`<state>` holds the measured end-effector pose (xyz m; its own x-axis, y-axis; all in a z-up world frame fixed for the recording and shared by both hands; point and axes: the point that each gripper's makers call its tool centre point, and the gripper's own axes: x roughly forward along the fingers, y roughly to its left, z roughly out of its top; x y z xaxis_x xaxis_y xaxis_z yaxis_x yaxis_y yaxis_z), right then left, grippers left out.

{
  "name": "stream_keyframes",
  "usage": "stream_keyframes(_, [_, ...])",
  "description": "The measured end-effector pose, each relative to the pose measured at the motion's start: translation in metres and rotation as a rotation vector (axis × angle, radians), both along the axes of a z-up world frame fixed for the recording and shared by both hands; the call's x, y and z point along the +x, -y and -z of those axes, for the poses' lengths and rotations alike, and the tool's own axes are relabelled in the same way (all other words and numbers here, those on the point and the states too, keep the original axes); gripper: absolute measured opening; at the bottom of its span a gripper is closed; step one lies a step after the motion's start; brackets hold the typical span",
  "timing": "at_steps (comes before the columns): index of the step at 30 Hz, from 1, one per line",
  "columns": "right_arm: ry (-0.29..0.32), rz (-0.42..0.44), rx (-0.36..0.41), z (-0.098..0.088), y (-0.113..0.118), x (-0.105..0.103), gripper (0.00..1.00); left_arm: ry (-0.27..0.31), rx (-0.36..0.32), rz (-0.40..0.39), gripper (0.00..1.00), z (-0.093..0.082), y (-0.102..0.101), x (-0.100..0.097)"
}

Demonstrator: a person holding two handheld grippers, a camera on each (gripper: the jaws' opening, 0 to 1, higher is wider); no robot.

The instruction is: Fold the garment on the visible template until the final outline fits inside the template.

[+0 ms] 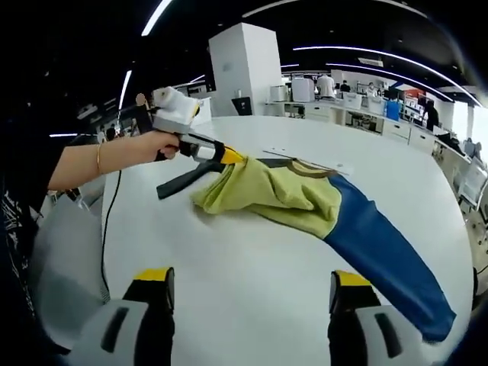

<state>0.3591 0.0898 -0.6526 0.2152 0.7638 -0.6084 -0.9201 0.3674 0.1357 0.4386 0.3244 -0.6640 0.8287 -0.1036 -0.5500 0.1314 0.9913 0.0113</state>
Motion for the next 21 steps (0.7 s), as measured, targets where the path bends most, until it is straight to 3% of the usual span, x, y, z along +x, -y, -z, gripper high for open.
stream_keyframes(4, [0.002,-0.023,0.0,0.003,-0.012,-0.003,0.79,-0.005,-0.014,-0.003,0.0,0.008,-0.004,0.002])
stream_keyframes(8, [-0.007,-0.042,0.008,0.005,-0.022,-0.005,0.76,-0.026,0.016,-0.002,0.0,0.018,-0.009,0.001])
stream_keyframes(21, [-0.013,-0.067,0.005,0.011,-0.034,-0.007,0.69,-0.061,0.019,-0.011,0.0,0.034,-0.014,-0.003])
